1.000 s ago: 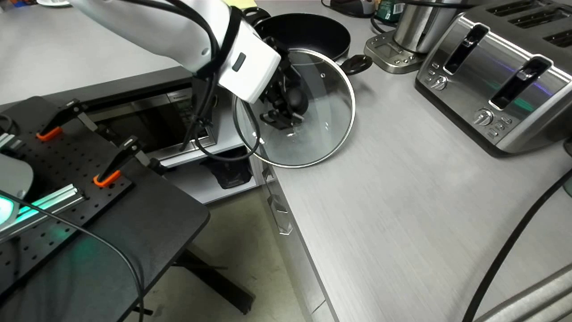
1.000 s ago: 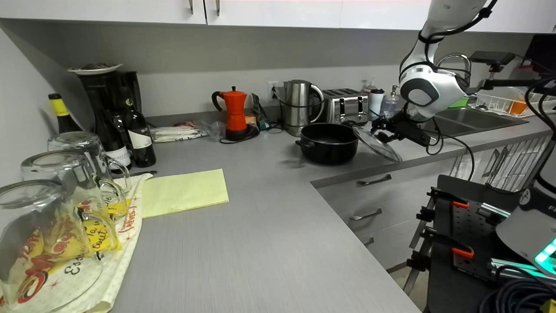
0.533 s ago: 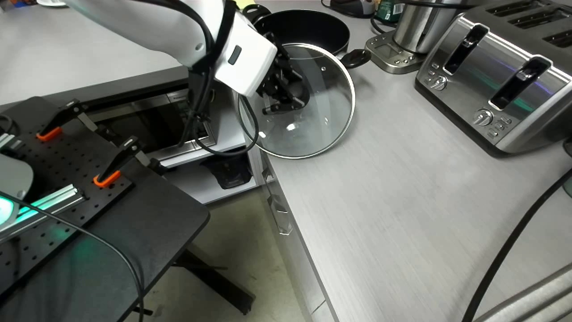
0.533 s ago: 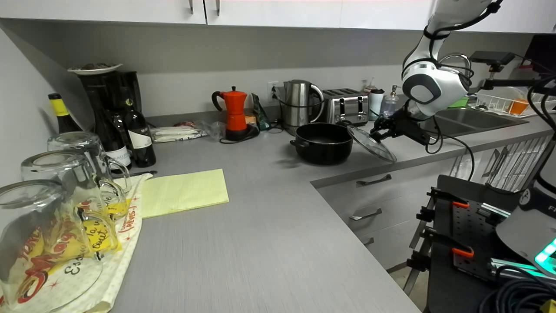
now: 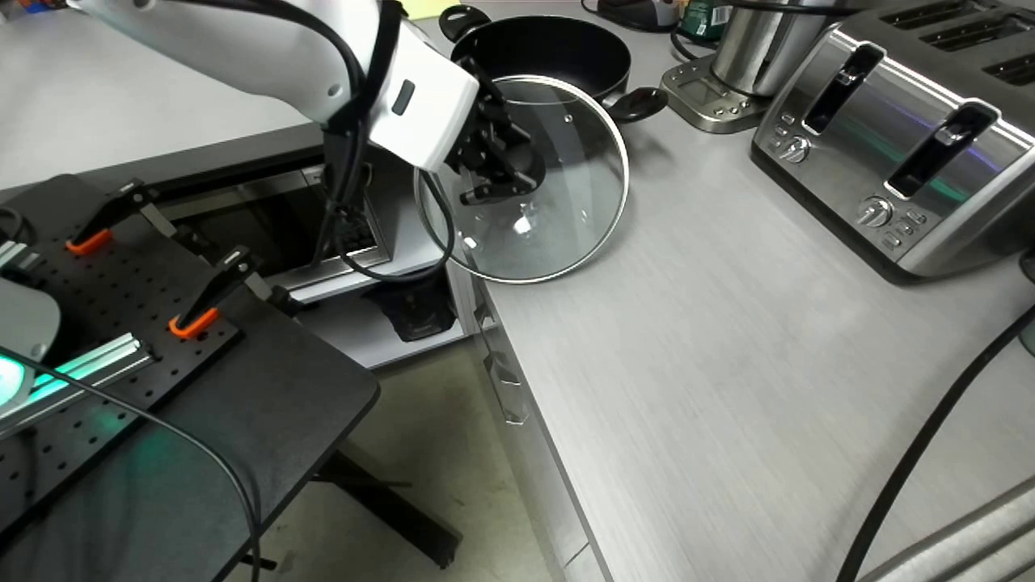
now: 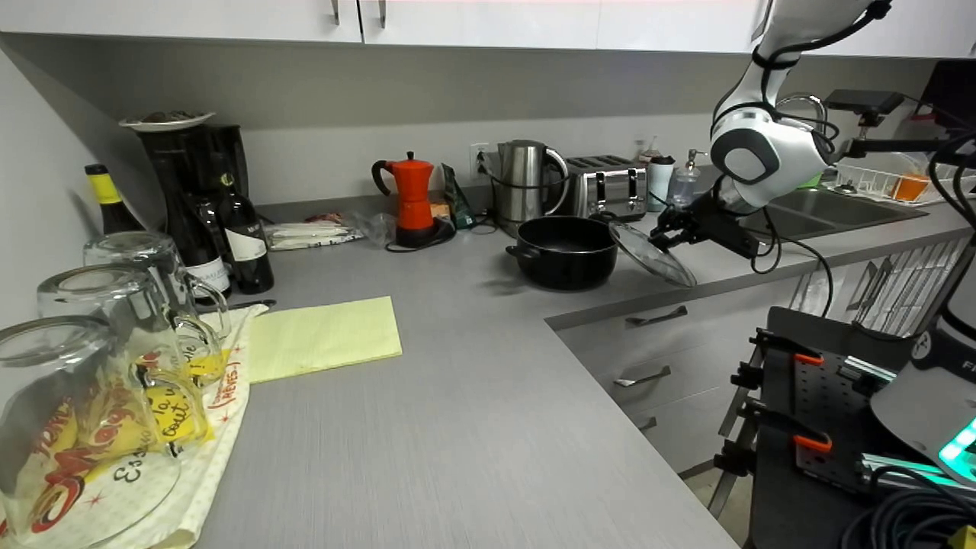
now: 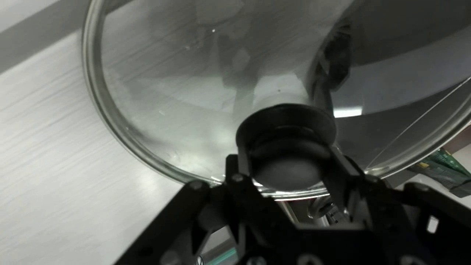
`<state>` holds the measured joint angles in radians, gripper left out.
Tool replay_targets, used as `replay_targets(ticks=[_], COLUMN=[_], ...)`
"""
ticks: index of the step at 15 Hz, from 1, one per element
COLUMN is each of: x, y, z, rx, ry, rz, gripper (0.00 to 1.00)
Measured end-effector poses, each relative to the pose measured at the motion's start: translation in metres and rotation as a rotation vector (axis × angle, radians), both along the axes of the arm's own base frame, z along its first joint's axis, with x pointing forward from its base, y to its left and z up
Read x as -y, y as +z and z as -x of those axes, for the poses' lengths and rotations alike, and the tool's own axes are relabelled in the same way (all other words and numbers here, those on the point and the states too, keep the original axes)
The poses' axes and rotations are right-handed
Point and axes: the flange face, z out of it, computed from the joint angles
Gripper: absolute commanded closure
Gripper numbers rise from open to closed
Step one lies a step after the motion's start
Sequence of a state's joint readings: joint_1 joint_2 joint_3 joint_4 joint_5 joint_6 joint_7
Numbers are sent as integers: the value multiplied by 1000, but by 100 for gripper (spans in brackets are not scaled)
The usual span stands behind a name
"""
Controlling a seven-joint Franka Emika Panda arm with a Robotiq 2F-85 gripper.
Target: Pick up the lid and close the pot
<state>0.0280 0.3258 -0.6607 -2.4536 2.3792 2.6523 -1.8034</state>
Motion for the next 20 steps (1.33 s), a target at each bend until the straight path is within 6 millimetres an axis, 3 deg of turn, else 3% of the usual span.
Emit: replay_targets(ticks=[6,12,15,20], x=[-20,-35,-48,-73], y=[10,33,53,105], z=[21,31,27,12], rx=[26,81,106,76], ry=[51,126,198,327], rz=[62,140,185,268], gripper=[75,75,75,75])
